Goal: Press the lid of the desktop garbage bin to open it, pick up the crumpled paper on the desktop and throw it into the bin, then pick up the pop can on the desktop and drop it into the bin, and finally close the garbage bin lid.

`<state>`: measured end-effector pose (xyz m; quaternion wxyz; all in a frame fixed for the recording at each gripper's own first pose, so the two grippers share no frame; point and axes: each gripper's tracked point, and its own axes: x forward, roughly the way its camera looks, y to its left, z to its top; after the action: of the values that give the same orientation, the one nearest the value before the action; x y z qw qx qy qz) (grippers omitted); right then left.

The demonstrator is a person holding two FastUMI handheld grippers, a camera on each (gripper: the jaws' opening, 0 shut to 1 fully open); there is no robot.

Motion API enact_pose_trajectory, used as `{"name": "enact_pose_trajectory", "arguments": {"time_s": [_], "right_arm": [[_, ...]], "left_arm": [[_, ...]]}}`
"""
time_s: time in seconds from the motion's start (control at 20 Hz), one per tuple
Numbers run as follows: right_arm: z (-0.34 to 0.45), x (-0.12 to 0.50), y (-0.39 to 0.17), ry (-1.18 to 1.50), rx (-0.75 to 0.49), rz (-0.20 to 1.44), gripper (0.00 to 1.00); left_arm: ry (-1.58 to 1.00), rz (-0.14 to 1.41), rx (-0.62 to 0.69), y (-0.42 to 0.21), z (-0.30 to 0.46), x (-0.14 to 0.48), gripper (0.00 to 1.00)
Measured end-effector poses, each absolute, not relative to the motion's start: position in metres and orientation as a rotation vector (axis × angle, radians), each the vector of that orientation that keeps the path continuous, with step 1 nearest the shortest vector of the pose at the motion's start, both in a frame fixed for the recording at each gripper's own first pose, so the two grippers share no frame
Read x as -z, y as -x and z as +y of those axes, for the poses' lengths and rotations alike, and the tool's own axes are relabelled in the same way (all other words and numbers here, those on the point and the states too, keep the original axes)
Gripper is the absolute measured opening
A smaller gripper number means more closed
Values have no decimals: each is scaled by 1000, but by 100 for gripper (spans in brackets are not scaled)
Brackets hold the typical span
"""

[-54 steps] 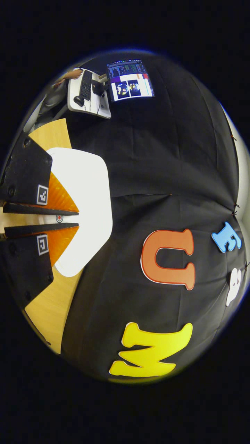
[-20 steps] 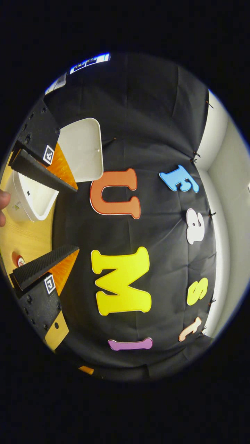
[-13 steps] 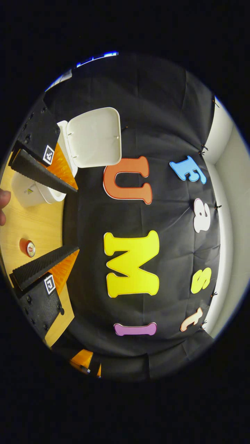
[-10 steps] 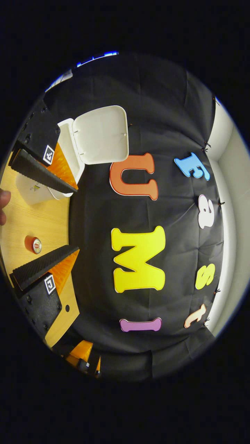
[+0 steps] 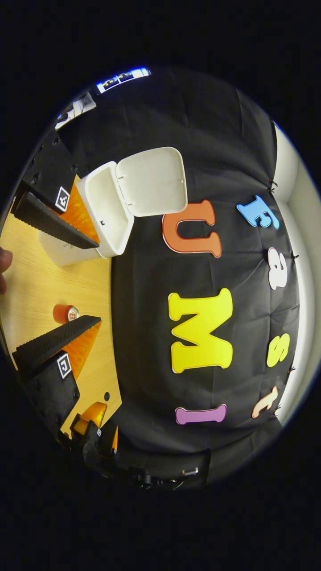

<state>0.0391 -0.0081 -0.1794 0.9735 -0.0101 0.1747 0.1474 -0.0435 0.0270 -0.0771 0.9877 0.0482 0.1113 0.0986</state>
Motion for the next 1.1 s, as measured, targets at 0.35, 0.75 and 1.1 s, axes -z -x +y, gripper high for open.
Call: {"name": "enact_pose_trajectory", "arguments": {"time_s": [0.35,0.75,1.1], "right_arm": [[12,275,-43,82,-372,547,95],[28,355,-56,117,-410,729,95],[27,401,-73,125,-369,822,94]], "left_arm": [[-109,286,-201,65,30,90,99],[-99,313,-286,82,61,93,99],[-91,319,-369,97,83,90,99]]}}
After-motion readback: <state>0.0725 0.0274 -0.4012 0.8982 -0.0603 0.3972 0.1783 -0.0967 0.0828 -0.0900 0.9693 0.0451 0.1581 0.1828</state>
